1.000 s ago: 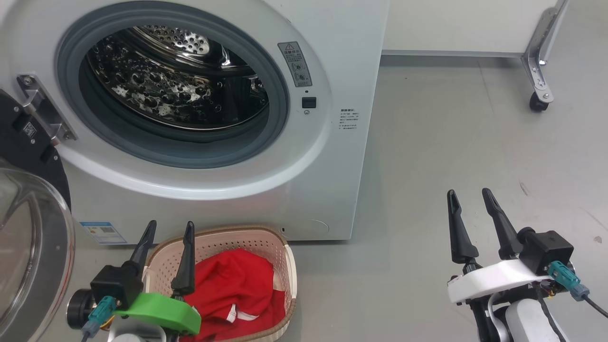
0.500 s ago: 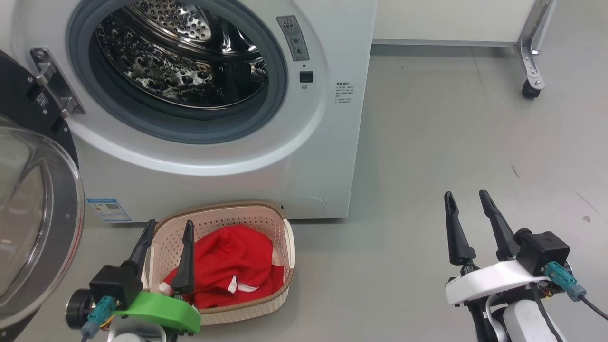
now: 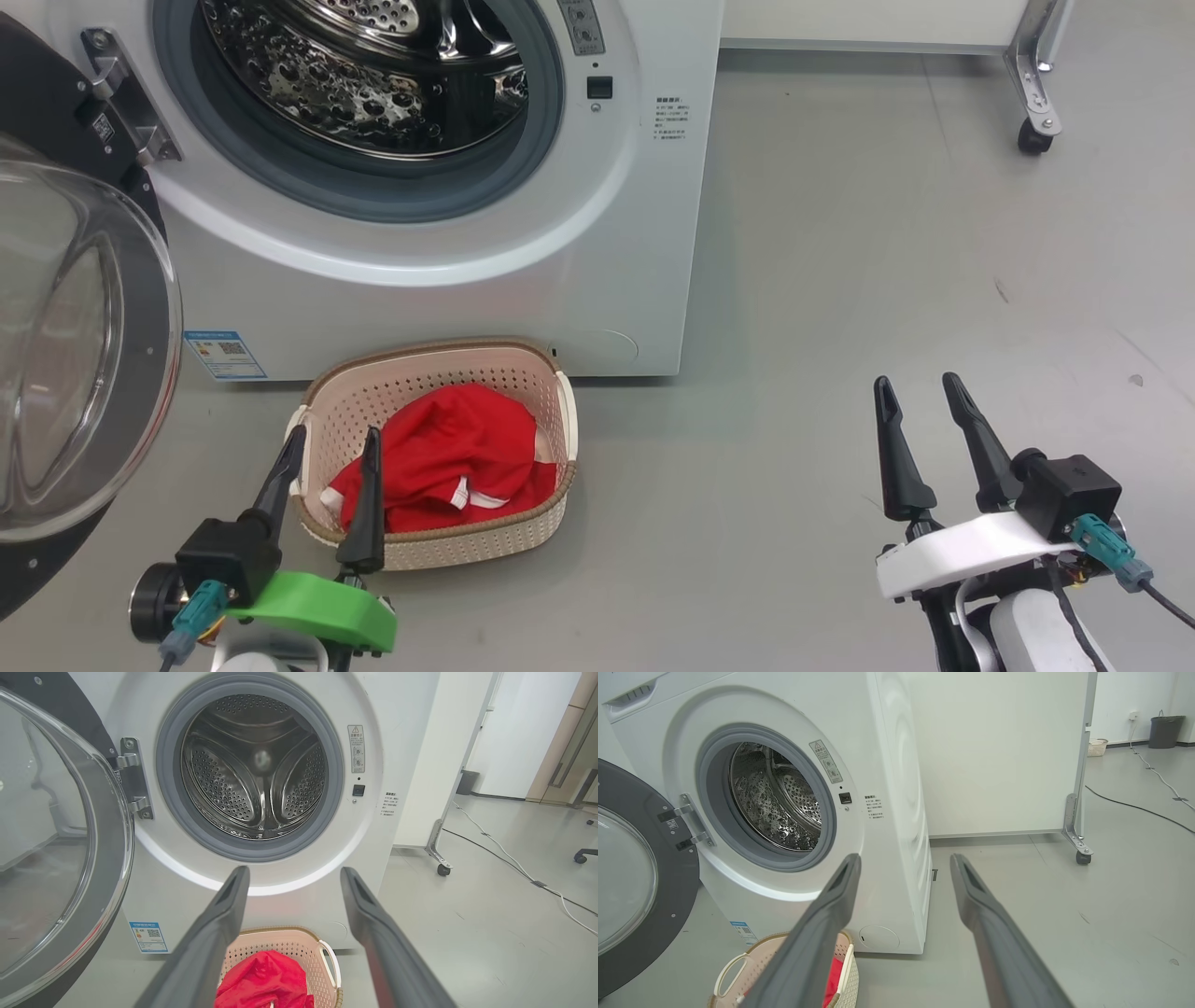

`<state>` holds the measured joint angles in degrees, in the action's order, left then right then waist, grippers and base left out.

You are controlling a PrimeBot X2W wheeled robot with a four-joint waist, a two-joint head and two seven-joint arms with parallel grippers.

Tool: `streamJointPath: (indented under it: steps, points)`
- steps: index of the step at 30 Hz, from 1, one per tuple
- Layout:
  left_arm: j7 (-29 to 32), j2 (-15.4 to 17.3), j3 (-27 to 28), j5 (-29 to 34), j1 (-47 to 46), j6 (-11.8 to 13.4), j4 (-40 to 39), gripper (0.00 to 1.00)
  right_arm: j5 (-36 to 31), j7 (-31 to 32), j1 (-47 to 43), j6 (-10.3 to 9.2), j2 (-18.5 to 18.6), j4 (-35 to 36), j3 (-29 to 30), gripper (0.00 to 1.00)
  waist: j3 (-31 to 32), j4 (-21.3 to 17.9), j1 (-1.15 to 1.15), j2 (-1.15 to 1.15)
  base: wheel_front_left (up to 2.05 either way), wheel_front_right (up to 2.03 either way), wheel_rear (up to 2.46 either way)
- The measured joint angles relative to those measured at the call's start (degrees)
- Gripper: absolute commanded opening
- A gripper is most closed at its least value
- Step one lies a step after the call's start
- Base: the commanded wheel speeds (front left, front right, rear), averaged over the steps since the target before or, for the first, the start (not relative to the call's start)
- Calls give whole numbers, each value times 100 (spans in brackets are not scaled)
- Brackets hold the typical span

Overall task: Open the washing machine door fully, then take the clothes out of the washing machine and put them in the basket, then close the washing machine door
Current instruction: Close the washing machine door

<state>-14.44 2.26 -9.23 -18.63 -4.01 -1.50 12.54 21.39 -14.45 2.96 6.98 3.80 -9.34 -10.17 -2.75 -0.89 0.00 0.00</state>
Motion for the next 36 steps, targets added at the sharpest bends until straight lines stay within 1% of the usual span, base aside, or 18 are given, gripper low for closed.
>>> streamJointPath:
  steps: [15, 36]
  points:
    - [0, 1, 0, 0, -1, 20, -41, 100, 0, 0, 1, 0, 0, 0, 23, 100, -56, -3, 0, 0, -55, 55, 0]
    - [0, 1, -12, 0, -1, 53, -42, 100, 0, 0, 3, 0, 0, -12, 23, 100, -38, 10, 0, 0, -4, 4, 0]
